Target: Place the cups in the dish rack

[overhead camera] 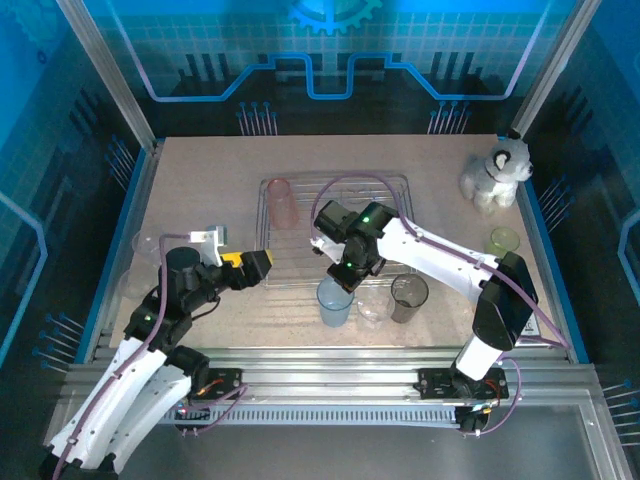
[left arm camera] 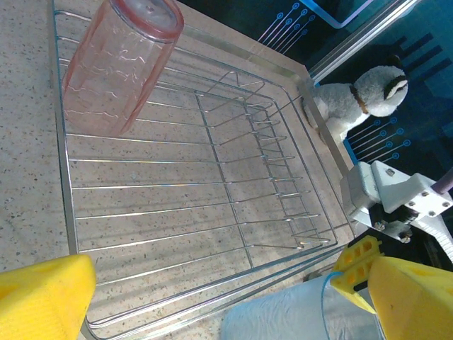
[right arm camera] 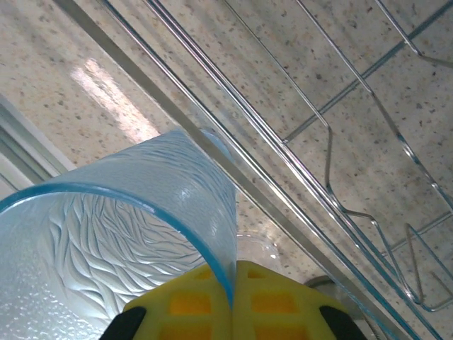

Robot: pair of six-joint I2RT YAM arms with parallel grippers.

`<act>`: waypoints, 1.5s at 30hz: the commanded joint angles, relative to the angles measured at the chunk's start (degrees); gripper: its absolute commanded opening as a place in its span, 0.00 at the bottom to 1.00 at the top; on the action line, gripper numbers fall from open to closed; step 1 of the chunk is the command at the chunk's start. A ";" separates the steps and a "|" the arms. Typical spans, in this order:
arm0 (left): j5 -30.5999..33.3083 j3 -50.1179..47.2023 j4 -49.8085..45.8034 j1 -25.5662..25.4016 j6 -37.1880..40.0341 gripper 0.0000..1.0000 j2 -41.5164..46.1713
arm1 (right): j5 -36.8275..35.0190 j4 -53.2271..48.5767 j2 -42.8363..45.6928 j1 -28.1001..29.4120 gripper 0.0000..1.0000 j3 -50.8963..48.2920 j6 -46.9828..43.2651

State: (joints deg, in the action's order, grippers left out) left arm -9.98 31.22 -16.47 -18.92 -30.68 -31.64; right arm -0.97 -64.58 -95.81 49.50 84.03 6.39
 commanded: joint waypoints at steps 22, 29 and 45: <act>-25.70 2.20 17.52 -0.16 -2.28 0.99 3.61 | 44.86 25.28 17.58 -20.70 0.00 -8.77 1.93; -30.17 4.02 22.22 -0.74 -3.69 0.99 -1.22 | 57.07 36.01 22.17 -27.42 0.00 -13.62 8.37; -31.64 7.30 28.34 -4.02 -6.41 0.99 -11.26 | 67.94 58.59 23.91 -29.12 0.00 -19.39 24.00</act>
State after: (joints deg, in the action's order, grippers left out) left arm -39.35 37.08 6.59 -22.37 -34.79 -42.11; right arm 62.72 -13.34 -72.69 20.86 65.36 26.04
